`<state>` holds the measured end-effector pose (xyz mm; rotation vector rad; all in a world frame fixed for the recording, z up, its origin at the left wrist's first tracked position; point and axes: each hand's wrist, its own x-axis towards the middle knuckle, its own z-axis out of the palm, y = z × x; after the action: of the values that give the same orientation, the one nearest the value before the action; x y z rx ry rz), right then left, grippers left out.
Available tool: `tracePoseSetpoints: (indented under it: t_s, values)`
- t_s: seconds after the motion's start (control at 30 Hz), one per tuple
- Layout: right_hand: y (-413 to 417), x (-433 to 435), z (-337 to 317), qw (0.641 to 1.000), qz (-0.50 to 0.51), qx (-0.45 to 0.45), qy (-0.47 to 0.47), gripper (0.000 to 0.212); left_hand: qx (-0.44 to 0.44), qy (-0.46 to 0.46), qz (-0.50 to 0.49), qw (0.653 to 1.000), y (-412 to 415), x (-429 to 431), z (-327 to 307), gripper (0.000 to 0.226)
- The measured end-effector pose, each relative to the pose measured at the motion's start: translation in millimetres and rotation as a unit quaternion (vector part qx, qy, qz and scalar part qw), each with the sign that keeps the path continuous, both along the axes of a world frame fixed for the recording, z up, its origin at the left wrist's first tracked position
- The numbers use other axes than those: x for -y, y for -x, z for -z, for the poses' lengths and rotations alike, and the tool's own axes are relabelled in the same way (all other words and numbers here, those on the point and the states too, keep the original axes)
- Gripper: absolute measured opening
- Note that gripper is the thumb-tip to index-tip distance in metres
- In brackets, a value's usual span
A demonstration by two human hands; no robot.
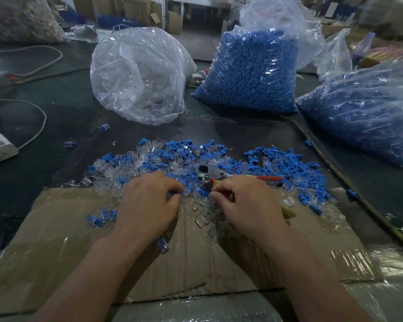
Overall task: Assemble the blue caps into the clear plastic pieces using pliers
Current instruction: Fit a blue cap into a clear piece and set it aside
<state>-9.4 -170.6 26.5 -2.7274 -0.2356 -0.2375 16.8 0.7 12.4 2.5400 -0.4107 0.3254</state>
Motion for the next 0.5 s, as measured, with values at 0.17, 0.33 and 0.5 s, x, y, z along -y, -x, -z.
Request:
tracePoseSetpoints:
  t_s: [0.17,0.33,0.5]
  values:
    - [0.2,-5.3,0.8,1.0,-0.016,0.011,-0.017,0.021,-0.005,0.039,0.008,0.999,3.5,1.9,-2.7,0.025]
    - [1.2,-10.1,1.7,0.998,-0.036,0.03,-0.043,0.034,0.0,0.179,0.006,0.984,8.1,1.4,-11.4,0.03]
    - [4.2,-14.9,-1.5,0.99,-0.079,0.058,-0.1,0.03,-0.052,0.256,0.078,0.962,14.0,3.1,-17.3,0.043]
